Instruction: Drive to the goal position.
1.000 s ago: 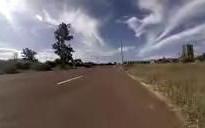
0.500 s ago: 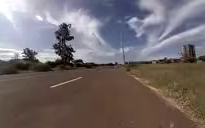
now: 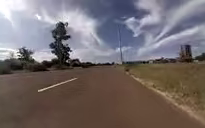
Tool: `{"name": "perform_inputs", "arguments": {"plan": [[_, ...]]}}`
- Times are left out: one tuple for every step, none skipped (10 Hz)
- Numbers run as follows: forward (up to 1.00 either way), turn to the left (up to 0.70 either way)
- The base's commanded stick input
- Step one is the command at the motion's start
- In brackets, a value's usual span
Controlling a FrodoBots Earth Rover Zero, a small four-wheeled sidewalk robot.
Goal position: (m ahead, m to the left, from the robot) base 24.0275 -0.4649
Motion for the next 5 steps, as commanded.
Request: {"name": "perform_inputs", "arguments": {"plan": [[1.0, 0.0], [1.0, 0.0], [1.0, 0.0], [1.0, 0.0], [1.0, 0.0]]}}
